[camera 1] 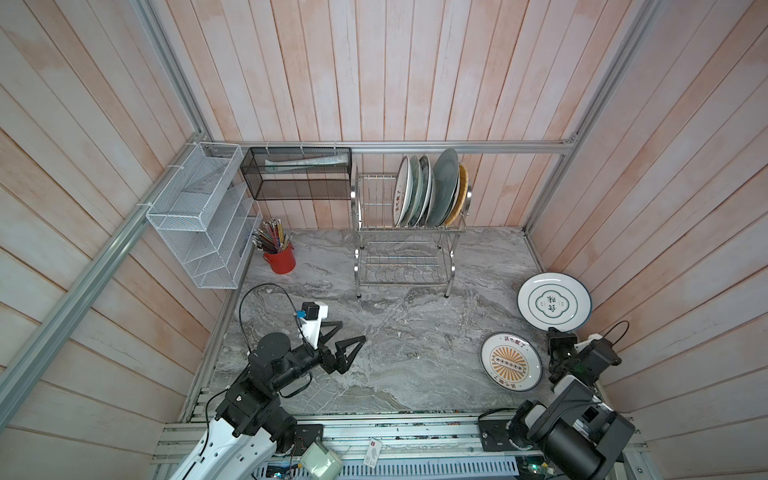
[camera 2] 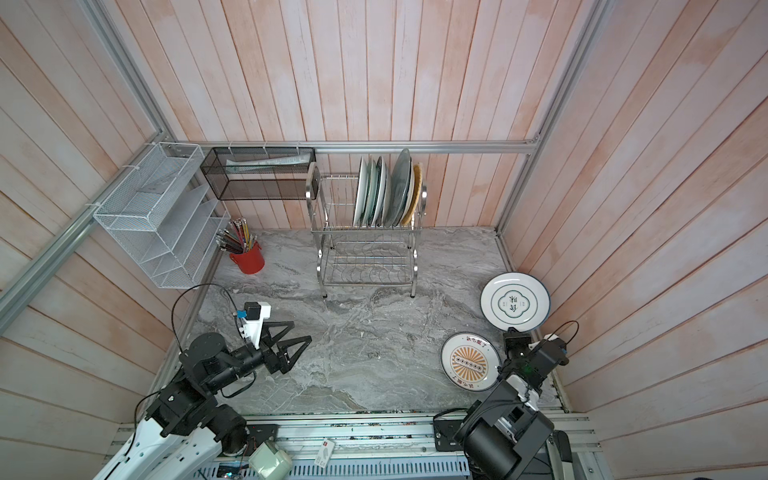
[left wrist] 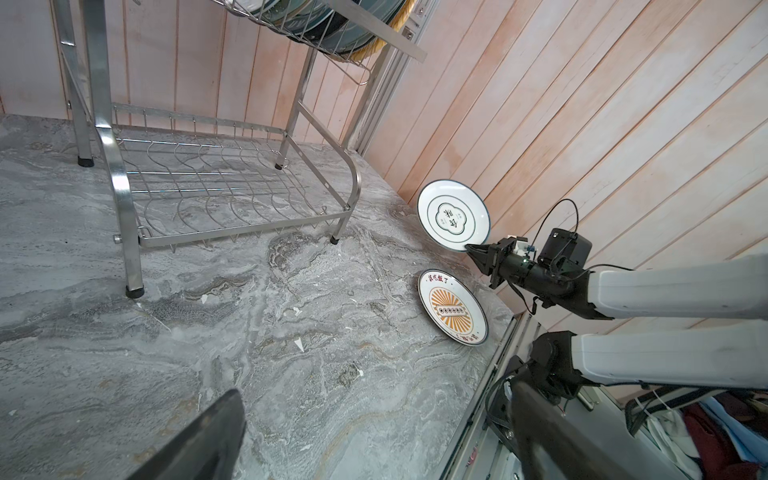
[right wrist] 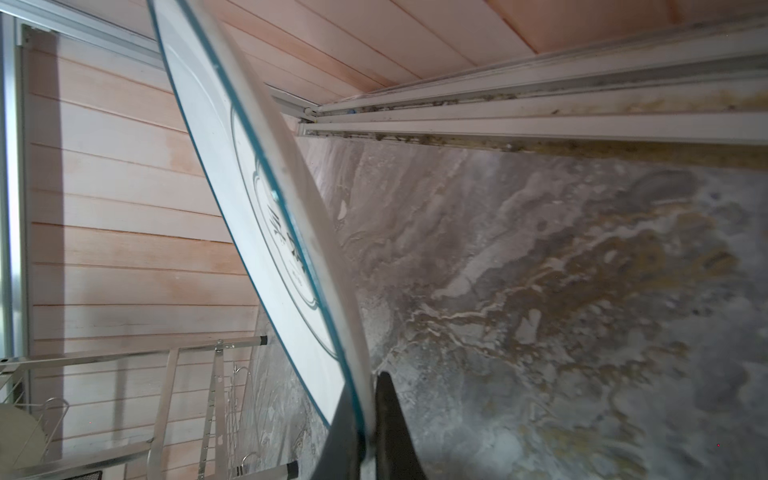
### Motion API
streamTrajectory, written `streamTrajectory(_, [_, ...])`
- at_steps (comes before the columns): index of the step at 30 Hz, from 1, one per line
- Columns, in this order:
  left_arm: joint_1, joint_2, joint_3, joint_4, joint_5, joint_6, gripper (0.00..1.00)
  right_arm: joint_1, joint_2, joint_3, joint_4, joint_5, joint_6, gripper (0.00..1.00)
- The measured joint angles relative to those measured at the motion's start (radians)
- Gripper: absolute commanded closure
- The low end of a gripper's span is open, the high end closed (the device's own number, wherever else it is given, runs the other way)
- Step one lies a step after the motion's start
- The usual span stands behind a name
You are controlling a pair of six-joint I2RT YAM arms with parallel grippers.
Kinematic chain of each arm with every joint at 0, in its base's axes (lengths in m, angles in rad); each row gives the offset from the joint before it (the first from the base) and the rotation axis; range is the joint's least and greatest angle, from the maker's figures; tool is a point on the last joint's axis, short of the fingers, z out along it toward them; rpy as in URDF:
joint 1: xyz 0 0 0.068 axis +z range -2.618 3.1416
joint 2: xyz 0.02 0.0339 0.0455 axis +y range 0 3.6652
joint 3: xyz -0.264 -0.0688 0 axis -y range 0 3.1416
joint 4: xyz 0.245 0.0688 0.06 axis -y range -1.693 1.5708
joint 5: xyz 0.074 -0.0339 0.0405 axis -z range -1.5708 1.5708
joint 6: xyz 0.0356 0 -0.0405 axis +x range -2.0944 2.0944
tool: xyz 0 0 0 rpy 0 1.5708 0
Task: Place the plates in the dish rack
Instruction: 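Drag the upright flower-print plate with the right gripper toward the left gripper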
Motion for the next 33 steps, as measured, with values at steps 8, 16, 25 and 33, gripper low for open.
streamTrajectory(8, [0.000,-0.027,-0.002,0.000,-0.037,0.000,0.00,0.196,-0.176,0.170,-0.233,0.003,-0.042,1.00])
streamTrajectory(16, [0.000,-0.068,-0.007,0.004,-0.077,0.000,0.00,0.371,-0.372,0.189,-0.452,-0.030,-0.066,1.00])
streamTrajectory(25, [0.001,-0.071,-0.012,0.006,-0.086,0.000,0.00,0.510,-0.479,0.209,-0.632,-0.041,-0.085,1.00])
streamTrajectory(33, [0.001,-0.071,-0.013,0.006,-0.108,0.001,0.00,0.660,-0.463,0.244,-0.695,-0.023,-0.121,1.00])
